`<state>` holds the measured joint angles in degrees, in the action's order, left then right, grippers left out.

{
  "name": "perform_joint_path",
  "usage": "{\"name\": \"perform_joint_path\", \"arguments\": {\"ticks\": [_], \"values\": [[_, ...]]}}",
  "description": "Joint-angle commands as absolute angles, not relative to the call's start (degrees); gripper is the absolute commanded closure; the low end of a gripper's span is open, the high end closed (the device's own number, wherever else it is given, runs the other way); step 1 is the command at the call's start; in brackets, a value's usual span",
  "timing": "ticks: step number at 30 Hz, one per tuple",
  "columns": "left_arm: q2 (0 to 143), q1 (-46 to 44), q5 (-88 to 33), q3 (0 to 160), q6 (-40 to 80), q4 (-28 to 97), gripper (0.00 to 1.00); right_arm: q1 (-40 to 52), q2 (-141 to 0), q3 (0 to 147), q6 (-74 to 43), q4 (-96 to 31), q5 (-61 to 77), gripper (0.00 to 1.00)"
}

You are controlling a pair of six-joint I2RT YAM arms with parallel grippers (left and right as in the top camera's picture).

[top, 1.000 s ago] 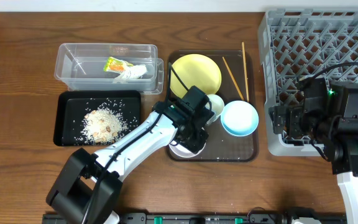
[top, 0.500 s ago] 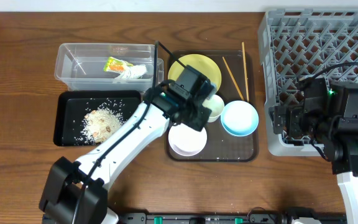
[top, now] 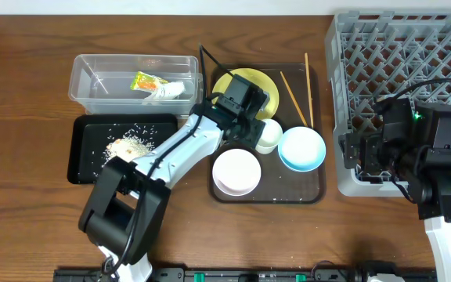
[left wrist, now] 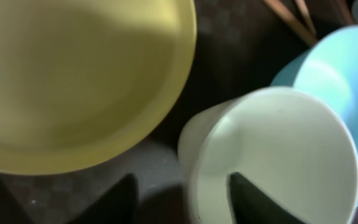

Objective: Sort waste into correct bins and load items into the dishwasher rack
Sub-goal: 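Grasp white cup with left gripper and lift it, then hand white cup from left gripper to right gripper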

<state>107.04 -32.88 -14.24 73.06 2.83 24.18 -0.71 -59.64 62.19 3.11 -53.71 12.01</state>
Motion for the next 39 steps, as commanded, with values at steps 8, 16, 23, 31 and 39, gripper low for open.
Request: {"name": "perform_joint_path", "arguments": {"ticks": [8, 16, 23, 31, 39], "values": [[106.7, -29.0, -18.1, 74.5, 8.3, 24.2, 0.94, -0.2, -59.9, 63.2, 0.6, -52.2, 15.0, 0.01], [100.5, -17.1, -51.2, 75.0, 14.3, 25.5, 0.94, 0.1, -64.0, 62.1, -3.4, -41.1, 32.9, 0.08], [100.0, -8.8, -78.2, 74.9, 14.3, 27.6, 0.94, 1.3, -73.5, 62.0, -4.3, -27.5, 55.9, 0.11], [100.0, -8.6, -87.5, 74.9, 14.3, 27.5, 0.94, 6.9, -82.3, 62.0, -5.8, -10.6, 72.7, 0.10], [100.0, -8.6, -90.1, 74.9, 15.2, 27.6, 0.94, 12.1, -84.3, 62.0, -5.8, -7.9, 72.7, 0.09]]}}
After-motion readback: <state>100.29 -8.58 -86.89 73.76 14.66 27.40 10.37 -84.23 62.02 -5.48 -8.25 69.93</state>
